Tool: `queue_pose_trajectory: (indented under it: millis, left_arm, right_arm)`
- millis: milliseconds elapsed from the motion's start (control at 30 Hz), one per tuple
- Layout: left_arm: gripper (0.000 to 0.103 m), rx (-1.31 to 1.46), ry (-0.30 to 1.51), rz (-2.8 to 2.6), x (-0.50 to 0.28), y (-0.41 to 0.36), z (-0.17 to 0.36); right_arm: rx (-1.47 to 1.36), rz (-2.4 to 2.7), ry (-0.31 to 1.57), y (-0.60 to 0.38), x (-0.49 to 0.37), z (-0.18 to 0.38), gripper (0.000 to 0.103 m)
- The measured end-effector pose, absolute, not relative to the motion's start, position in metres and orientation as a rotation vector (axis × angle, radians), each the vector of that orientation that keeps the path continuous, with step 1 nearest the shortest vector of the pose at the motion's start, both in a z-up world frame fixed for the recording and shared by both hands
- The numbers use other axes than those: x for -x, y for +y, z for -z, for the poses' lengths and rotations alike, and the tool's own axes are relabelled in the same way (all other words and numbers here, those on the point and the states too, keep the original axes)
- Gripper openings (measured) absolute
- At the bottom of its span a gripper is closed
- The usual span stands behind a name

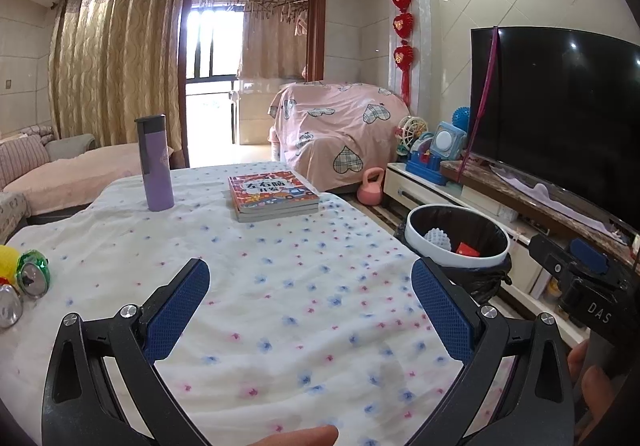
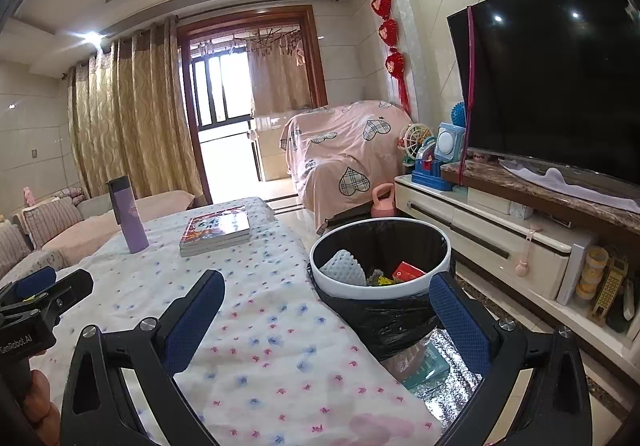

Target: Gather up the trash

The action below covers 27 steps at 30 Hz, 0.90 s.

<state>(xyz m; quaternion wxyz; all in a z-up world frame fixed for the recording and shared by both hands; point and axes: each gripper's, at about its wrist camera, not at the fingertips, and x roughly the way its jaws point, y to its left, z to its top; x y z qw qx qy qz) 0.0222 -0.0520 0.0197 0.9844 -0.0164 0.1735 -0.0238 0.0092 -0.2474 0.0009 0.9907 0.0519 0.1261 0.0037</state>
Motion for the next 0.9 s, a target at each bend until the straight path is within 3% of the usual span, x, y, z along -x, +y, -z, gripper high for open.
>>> queue_pose_trajectory:
  millis: [900]
  left_arm:
    - [0.103,0.021,0.330,0.057,-0.0187,-0.0539,-0.0210]
  right_arm:
    - [-0.113,-0.020,0.235,-0.2448,-0.0074,-0.0013,0.103]
